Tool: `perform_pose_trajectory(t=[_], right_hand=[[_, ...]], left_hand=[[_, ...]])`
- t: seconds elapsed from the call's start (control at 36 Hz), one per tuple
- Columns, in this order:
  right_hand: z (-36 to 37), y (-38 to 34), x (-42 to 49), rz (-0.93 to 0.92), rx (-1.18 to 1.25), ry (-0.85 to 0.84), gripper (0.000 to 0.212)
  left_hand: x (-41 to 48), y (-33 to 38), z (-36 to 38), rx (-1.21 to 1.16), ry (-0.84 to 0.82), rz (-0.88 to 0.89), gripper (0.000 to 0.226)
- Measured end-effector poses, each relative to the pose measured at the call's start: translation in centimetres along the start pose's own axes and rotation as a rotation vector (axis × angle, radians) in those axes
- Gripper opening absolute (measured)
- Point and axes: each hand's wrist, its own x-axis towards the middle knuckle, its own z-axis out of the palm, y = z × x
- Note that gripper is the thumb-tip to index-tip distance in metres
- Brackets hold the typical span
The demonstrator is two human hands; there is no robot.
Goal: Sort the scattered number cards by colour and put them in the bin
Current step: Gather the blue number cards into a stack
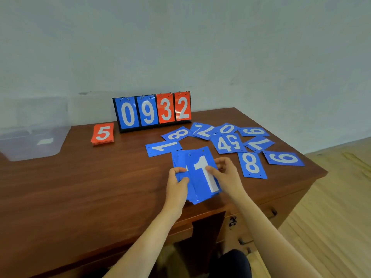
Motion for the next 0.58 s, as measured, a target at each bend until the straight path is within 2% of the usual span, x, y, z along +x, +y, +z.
perform_pose_trajectory(t=[0.06,0.19,0.36,0.47,0.58], right_hand=[[0.5,0.2,0.1,-0.028,-0.030,0.045,0.025],[1.5,0.7,1.2,-0.046,-0.040,0.094,0.029],[1.7,1.0,5.4,-0.029,-0.189,-0.005,0.035],[0.9,1.2,10.4,-0.009,-0.310,0.034,0.026],[-0.1,2.3,16.0,0.007,-0.537,0.080,0.044]], left_hand=[[0.2,0.0,0.6,-0.053,-0.016,-0.020,0.010],[1.5,-0.4,1.3,-0.078,-0.032,0.026,0.021],[4.0,-0.4,1.5,-0.047,-0.005,0.022,0.019],[6.0,-0.3,0.9,-0.033,0.061,0.004,0.020],[7.6,-0.5,0.2,-0.043,0.093,-0.005,0.022]])
